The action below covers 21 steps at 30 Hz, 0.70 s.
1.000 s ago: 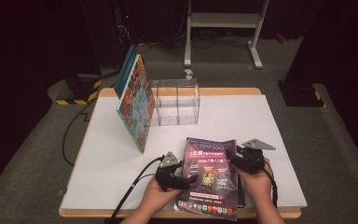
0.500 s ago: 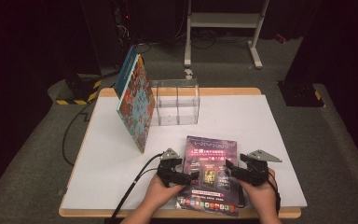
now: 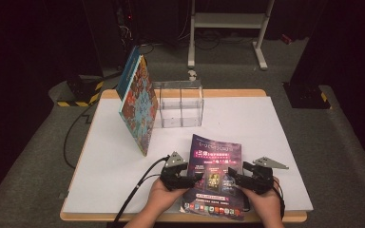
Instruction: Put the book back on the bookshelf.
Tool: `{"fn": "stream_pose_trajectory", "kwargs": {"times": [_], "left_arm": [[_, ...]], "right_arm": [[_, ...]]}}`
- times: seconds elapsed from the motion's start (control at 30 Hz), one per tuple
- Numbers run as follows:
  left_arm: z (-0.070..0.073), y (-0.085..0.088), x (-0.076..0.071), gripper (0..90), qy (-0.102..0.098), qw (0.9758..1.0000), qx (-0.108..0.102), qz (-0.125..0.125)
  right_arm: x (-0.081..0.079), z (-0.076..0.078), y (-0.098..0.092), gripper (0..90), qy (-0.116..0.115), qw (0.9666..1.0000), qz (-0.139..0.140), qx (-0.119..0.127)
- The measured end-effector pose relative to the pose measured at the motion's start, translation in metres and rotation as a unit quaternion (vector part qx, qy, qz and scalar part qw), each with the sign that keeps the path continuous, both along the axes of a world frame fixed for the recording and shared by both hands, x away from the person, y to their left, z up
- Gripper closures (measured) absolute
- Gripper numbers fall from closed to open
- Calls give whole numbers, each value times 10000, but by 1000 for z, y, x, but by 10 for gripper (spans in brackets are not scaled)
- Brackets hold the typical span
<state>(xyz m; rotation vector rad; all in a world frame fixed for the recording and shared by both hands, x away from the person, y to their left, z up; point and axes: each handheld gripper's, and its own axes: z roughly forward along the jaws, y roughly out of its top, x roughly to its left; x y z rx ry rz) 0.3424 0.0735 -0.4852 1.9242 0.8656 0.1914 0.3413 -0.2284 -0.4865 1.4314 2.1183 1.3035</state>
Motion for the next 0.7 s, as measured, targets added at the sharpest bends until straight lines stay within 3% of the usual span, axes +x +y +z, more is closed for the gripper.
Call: {"fn": "stream_pose_trajectory", "kwargs": {"times": [0.07,0.23,0.43,0.6,0.7], "left_arm": [[3,-1,-4,485,-247,9996,150,5],[7,0,-10,666,-593,9980,203,-10],[13,-7,-22,786,-1206,9920,362,-55],[14,-8,-26,821,-1406,9895,320,-107],[13,-9,-25,828,-1419,9895,251,-125]], "right_arm": [[0,0,0,249,-2,10000,-3,-15],[1,-2,-2,237,59,9999,28,97],[4,-5,-5,221,148,9996,60,252],[7,-7,-7,204,224,9990,98,380],[9,-9,-10,196,301,9982,129,494]]}}
